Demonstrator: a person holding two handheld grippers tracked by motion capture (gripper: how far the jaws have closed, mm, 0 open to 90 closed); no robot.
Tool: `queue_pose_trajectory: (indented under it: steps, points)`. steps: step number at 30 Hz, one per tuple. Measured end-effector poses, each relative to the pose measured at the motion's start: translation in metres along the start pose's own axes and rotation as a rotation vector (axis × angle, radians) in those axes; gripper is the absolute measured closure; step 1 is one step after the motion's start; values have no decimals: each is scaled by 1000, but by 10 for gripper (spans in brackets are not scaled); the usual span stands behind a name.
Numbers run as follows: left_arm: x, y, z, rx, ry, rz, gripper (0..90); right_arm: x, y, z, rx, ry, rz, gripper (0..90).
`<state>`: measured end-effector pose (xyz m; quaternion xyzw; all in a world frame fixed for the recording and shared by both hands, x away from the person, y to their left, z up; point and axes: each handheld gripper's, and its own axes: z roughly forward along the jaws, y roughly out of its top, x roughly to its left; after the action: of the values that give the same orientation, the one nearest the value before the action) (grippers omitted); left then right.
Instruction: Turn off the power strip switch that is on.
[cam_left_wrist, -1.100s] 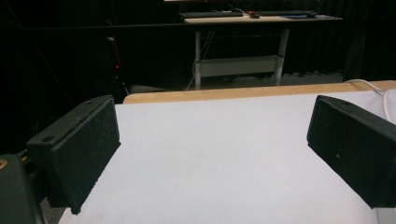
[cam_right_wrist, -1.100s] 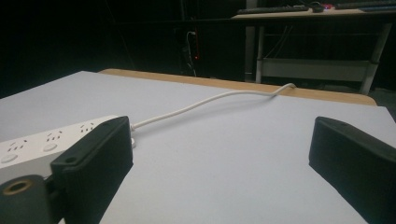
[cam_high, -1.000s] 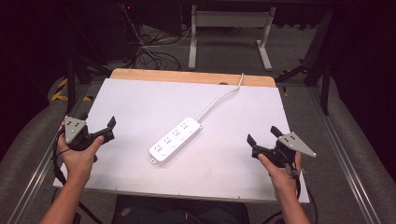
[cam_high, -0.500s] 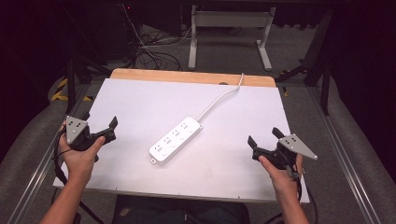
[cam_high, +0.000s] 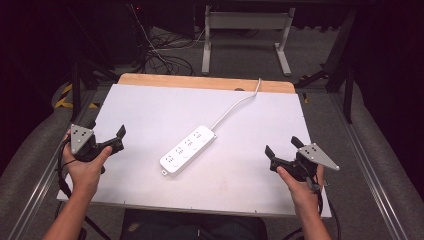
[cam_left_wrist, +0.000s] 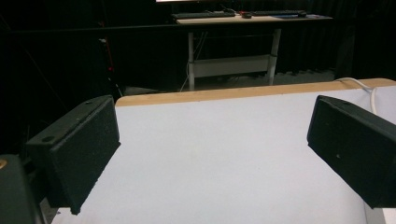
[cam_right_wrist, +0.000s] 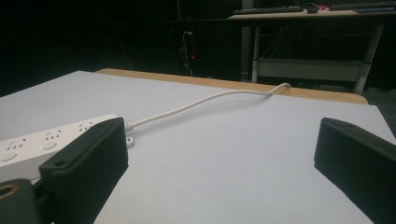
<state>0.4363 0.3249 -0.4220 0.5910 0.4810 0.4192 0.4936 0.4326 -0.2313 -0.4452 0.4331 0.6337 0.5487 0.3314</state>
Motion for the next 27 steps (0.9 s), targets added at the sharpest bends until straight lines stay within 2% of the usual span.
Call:
queue_pose_trajectory:
  steps: [27]
  points:
    - [1, -1, 0, 7, -6, -1, 23, 1, 0, -1, 0, -4, 0, 42]
